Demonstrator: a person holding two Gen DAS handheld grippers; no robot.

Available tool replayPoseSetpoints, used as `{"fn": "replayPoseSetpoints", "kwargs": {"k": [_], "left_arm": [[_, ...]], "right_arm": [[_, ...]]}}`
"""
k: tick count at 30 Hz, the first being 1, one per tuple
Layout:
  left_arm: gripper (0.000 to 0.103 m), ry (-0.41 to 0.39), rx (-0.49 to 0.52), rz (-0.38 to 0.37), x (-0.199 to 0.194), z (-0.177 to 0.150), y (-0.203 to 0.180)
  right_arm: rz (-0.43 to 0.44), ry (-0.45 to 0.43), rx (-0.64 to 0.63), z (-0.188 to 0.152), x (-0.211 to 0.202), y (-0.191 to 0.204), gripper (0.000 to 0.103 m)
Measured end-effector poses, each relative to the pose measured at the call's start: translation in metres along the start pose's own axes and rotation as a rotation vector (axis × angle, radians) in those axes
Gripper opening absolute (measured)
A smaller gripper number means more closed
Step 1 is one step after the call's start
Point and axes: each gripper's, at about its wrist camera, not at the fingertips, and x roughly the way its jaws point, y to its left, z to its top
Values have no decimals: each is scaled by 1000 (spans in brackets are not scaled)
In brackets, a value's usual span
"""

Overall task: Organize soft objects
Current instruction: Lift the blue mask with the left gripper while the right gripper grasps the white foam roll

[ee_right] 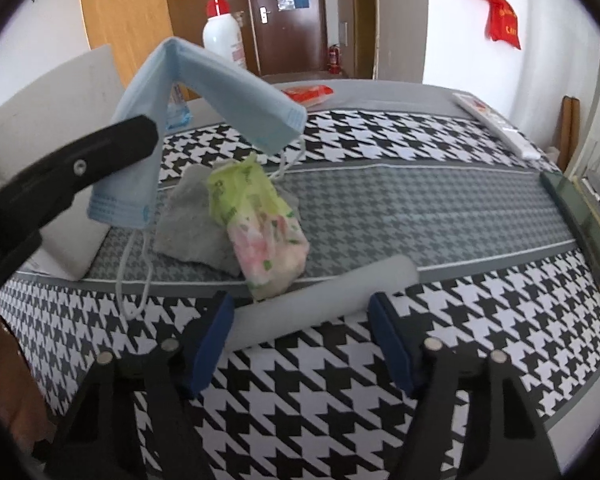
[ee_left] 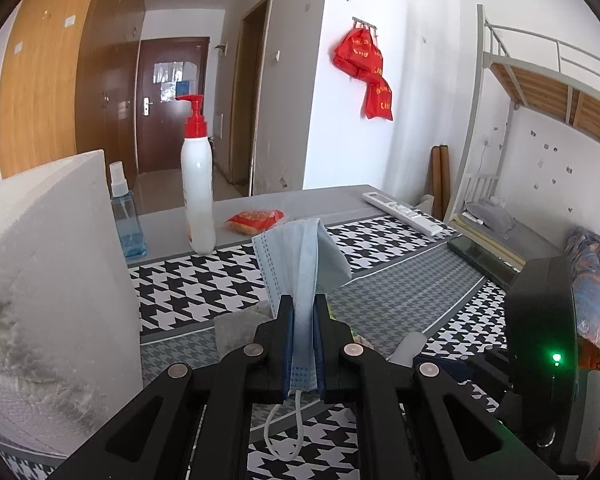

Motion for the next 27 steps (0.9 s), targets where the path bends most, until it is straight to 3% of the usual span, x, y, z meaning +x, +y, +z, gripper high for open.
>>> {"fn": "replayPoseSetpoints", "kwargs": {"k": [6,8,13,16,24,27], "left_arm": [[10,-1,-2,-5,-1,0,0],[10,-4,-2,-7,-1,0,0],[10,-6,1,-9,-1,0,0],[10,-7,2,-9,-2,-1,0],[10,-5,0,-4,-3,-1,0],[10,-7,-3,-2,-4,0,-1]], "right_arm": [[3,24,26,0,-6,-13,38],[38,37,38,0,-5,-21,22],[83,55,40,-3,-12,-26,4],[33,35,44,-3,-21,-34,3],[95,51,175,6,-13,-53,5],[72,60,174,12,-4,-46,11]]}}
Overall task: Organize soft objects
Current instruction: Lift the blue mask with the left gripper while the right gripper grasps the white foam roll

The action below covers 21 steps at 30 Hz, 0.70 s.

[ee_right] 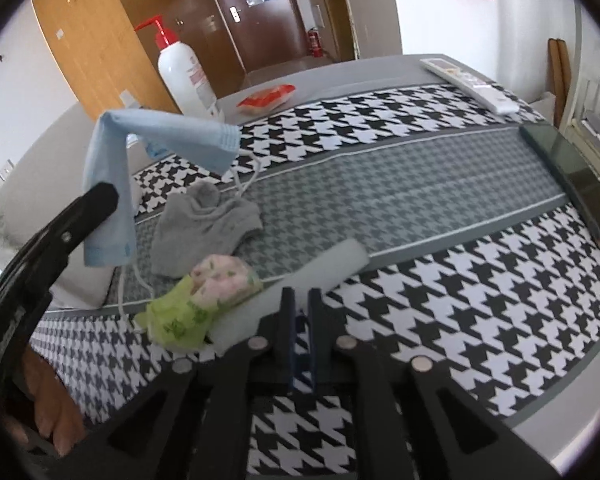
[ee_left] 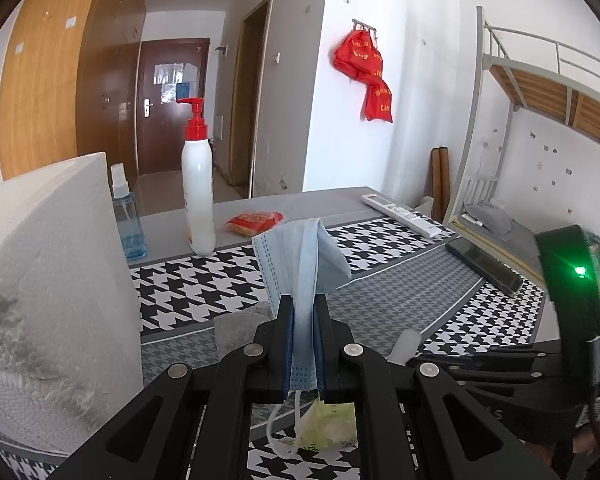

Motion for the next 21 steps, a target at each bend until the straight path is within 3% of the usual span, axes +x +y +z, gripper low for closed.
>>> {"fn": "replayPoseSetpoints", "kwargs": {"k": [5,9,12,14,21], "left_arm": [[10,-16,8,2,-4,0,-2],[10,-48,14,3,-13,1,-4],[10,-69,11,-13,-20,2,-5],[10,-80,14,-17,-24,2,-6],[10,-118,22,-32,-37,1,-5]], "right_arm": [[-11,17,29,4,10,5,24],[-22,17,52,3,12,8,27],[-48,10,78,1,11,8,39],[-63,-1,89,0,10,8,53],[-128,32,143,6,24,10,53]]}}
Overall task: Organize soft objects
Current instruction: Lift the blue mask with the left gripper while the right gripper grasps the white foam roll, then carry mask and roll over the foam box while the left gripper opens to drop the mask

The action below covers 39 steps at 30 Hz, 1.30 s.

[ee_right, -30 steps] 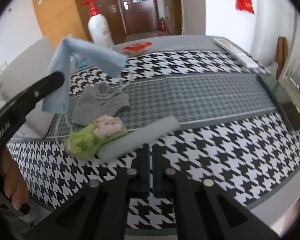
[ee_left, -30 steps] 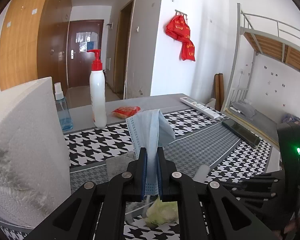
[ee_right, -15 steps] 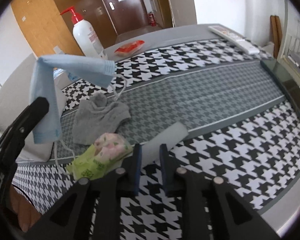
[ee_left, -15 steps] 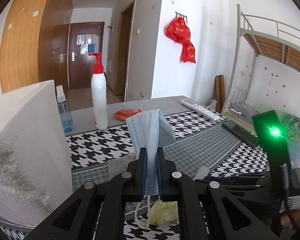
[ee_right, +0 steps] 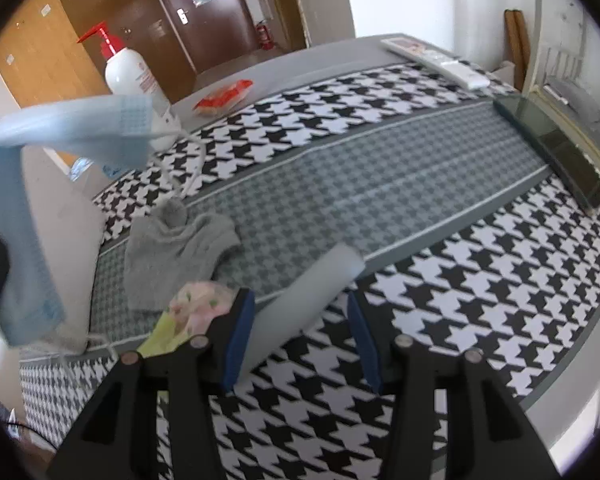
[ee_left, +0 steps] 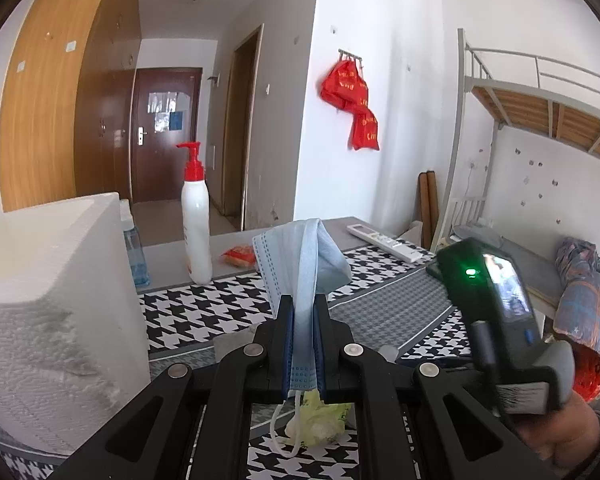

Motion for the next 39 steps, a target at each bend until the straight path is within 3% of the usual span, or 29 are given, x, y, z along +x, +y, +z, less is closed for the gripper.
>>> {"fn": "replayPoseSetpoints", "kwargs": {"k": [4,7,12,14,22,28,39], "left_arm": [[10,-16,-18,-4,-5,1,6],[10,-11,-31,-3,-4,1,9],[10,-5,-34,-3,-3,0,11],[10,-10,-28,-1,-4,0,10],[10,13,-25,5,4,-1,9],[10,20,-14,18,6,-1,8],[10,9,-10,60,-12,5,3]], "right_arm": [[-24,3,28,6,5,2,53],[-81,-7,15,10,9,5,34],[-93,-12,-10,10,8,3,19],[-78,-29,-32,9,5,3,9],[27,-95,-19,11,-18,-8,8],[88,-169,-87,5,-48,-3,8],[115,-267,-196,0,-85,1,8]]}}
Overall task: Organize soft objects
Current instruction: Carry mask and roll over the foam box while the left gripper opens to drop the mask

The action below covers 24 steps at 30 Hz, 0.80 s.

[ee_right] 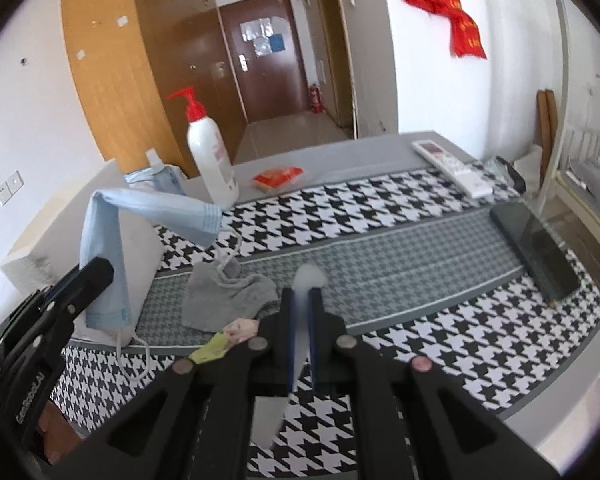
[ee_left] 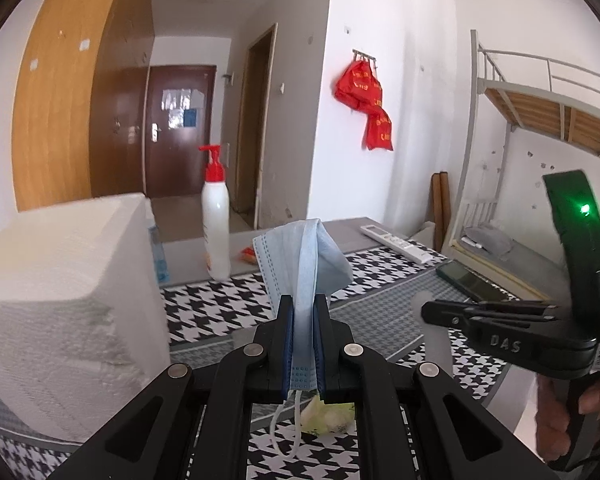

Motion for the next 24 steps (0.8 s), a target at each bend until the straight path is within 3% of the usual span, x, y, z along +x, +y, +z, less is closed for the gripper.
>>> {"fn": "replayPoseSetpoints", "kwargs": {"k": [24], "left_arm": [[10,-141,58,82,-63,41,-1]], "right_arm": [[162,-174,-123,29,-57,36,8]]}}
